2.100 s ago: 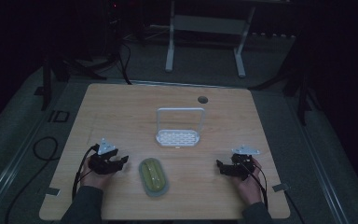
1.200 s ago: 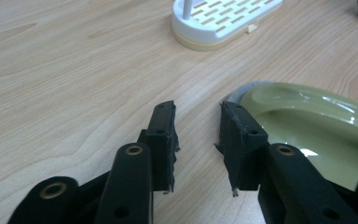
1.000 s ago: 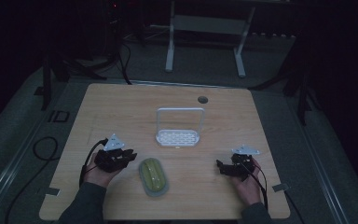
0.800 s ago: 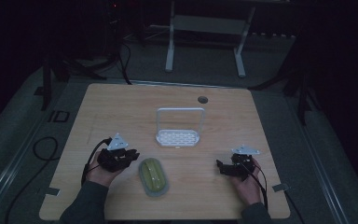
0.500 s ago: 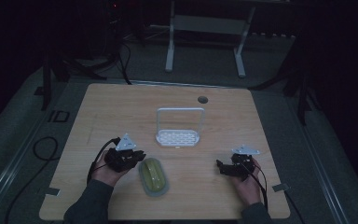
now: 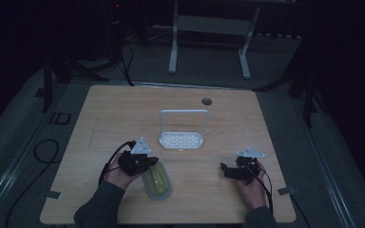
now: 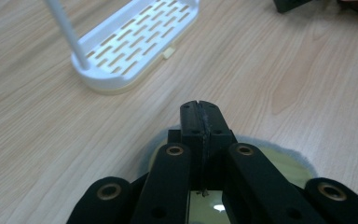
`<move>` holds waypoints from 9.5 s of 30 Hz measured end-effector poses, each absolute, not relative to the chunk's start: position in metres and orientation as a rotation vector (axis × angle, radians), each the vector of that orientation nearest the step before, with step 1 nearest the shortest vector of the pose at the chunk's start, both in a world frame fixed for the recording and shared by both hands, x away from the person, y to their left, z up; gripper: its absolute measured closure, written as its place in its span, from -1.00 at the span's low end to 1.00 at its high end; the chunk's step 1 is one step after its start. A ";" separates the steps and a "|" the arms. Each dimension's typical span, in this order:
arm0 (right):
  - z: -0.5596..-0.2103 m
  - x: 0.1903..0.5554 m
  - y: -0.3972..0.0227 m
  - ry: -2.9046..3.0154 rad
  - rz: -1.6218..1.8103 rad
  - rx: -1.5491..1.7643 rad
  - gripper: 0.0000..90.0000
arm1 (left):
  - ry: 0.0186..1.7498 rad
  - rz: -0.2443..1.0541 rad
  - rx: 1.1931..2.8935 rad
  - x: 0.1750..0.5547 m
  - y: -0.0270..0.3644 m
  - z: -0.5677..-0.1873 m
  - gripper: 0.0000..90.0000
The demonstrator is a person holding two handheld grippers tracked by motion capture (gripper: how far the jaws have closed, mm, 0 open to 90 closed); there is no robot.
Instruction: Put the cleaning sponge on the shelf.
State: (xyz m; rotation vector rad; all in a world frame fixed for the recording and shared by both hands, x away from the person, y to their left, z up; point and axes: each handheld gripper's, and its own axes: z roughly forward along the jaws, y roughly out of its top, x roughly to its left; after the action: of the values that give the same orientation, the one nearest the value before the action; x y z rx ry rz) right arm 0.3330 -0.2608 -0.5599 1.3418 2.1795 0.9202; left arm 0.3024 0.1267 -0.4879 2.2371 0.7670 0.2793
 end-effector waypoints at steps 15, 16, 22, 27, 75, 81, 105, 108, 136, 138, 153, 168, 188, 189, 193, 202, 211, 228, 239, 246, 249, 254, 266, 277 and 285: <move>-0.560 0.333 -0.261 2.180 0.920 1.341 -0.71 | 0.753 0.241 2.296 0.308 0.115 -0.497 1.00; -0.560 0.333 -0.261 2.180 0.920 1.341 -0.71 | 0.753 0.241 2.296 0.308 0.115 -0.497 1.00; -0.560 0.333 -0.261 2.180 0.920 1.341 -0.71 | 0.795 0.254 2.285 0.308 0.128 -0.499 1.00; -0.560 0.333 -0.261 2.180 0.920 1.340 -0.72 | 0.826 0.265 2.277 0.307 0.138 -0.501 1.00; -0.560 0.333 -0.261 2.179 0.921 1.343 -0.71 | 0.614 0.176 2.424 0.258 0.102 -0.506 0.98; -0.560 0.333 -0.261 2.179 0.921 1.343 -0.71 | 0.667 0.217 2.392 0.269 0.109 -0.502 0.98; -0.560 0.333 -0.261 2.179 0.921 1.342 -0.71 | 0.723 0.269 2.418 0.291 0.121 -0.476 0.50; -0.560 0.333 -0.261 2.179 0.921 1.341 -0.71 | 0.732 0.241 2.437 0.295 0.124 -0.473 0.42; -0.560 0.333 -0.261 2.179 0.921 1.341 -0.72 | 0.708 0.103 2.616 0.317 0.116 -0.466 0.26; -0.560 0.333 -0.261 2.179 0.921 1.342 -0.72 | 0.703 0.098 2.628 0.318 0.115 -0.465 0.26; -0.560 0.333 -0.261 2.179 0.921 1.341 -0.72 | 0.696 0.049 2.706 0.326 0.106 -0.461 0.26; -0.560 0.333 -0.261 2.179 0.921 1.341 -0.71 | 0.670 0.019 2.804 0.328 0.096 -0.462 0.27; -0.560 0.333 -0.261 2.180 0.921 1.340 -0.71 | 0.668 -0.060 2.923 0.338 0.087 -0.468 0.39; -0.560 0.333 -0.261 2.180 0.921 1.339 -0.72 | 0.671 -0.058 2.926 0.338 0.087 -0.468 0.40; -0.560 0.333 -0.261 2.180 0.921 1.339 -0.72 | 0.668 -0.073 2.957 0.341 0.086 -0.468 0.42; -0.560 0.333 -0.261 2.180 0.921 1.339 -0.72 | 0.667 -0.103 2.990 0.342 0.082 -0.474 0.45; -0.560 0.333 -0.261 2.180 0.921 1.339 -0.71 | 0.638 -0.093 3.004 0.341 0.079 -0.476 0.57; -0.560 0.333 -0.261 2.180 0.921 1.341 -0.72 | 0.583 -0.001 2.995 0.344 0.075 -0.464 0.59; -0.560 0.333 -0.261 2.179 0.922 1.343 -0.72 | 0.535 0.067 2.992 0.349 0.067 -0.455 0.59; -0.560 0.333 -0.261 2.179 0.921 1.338 -0.72 | 0.497 0.124 2.973 0.353 0.066 -0.447 0.59; -0.560 0.333 -0.261 2.179 0.921 1.340 -0.71 | 0.487 0.144 2.969 0.354 0.065 -0.445 0.59; -0.560 0.333 -0.261 2.179 0.922 1.340 -0.71 | 0.455 0.166 2.967 0.356 0.061 -0.441 0.59; -0.560 0.333 -0.261 2.180 0.922 1.342 -0.71 | 0.400 0.217 2.947 0.361 0.056 -0.438 0.59; -0.560 0.333 -0.261 2.179 0.922 1.342 -0.72 | 0.341 0.277 2.941 0.363 0.048 -0.430 0.59; -0.560 0.333 -0.261 2.179 0.922 1.342 -0.72 | 0.284 0.305 2.932 0.364 0.045 -0.429 0.59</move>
State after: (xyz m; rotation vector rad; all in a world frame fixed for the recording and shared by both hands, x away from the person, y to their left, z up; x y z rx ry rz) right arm 0.3329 -0.2607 -0.5599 1.3421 2.1787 0.9218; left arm 0.3643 0.0449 -0.4292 2.9319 0.2842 0.3048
